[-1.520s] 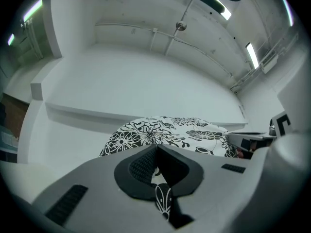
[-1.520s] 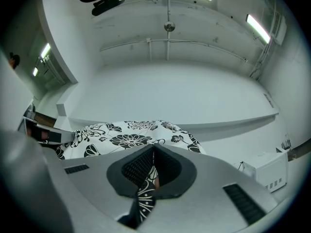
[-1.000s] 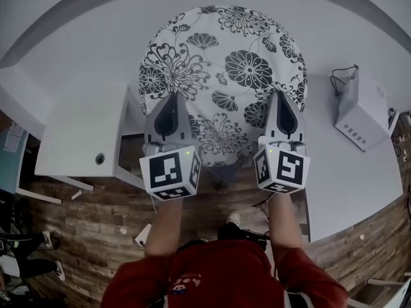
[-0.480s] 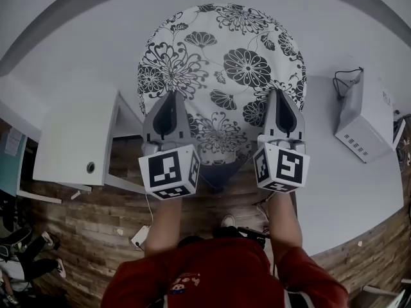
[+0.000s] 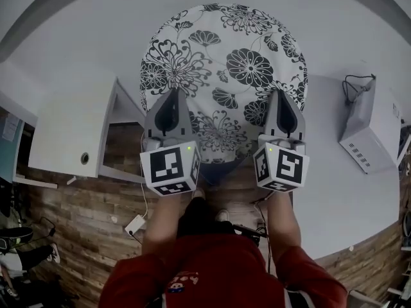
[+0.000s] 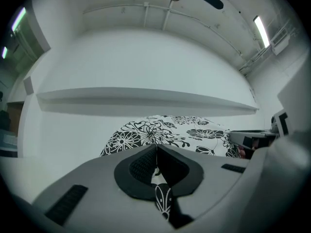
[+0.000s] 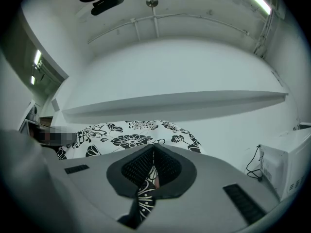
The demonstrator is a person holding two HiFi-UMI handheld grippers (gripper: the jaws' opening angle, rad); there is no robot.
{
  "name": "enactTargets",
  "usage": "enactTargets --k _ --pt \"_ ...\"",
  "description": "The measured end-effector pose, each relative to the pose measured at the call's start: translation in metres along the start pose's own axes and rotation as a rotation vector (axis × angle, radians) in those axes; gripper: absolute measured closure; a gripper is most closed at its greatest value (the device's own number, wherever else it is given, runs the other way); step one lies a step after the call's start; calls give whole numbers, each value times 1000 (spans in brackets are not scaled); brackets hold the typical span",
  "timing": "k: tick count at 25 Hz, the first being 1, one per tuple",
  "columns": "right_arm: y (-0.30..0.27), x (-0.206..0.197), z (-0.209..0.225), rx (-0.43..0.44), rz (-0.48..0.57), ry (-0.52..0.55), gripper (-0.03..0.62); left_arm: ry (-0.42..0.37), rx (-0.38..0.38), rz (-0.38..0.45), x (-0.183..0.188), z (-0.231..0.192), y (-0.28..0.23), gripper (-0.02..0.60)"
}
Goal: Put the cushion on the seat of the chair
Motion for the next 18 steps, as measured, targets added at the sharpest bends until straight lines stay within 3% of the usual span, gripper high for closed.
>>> enactTargets --k 8,13,18 --pt "-2 -3 1 21 -9 -38 566 -23 20 -32 6 3 4 554" --pt "-1 -6 -2 -27 80 62 566 24 -43 80 -17 -3 -6 554" --pt "1 -12 -4 -30 102 59 566 -5 -47 90 -20 -4 -4 554"
Point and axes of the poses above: the fingertips, and each gripper's own axes: y backward along the fingers, z to its right, x out of its top, the point moved 4 cm from there along y, backward along the fingers, and after that the axes turned 6 degrees about -x, right-handed, at the moved point
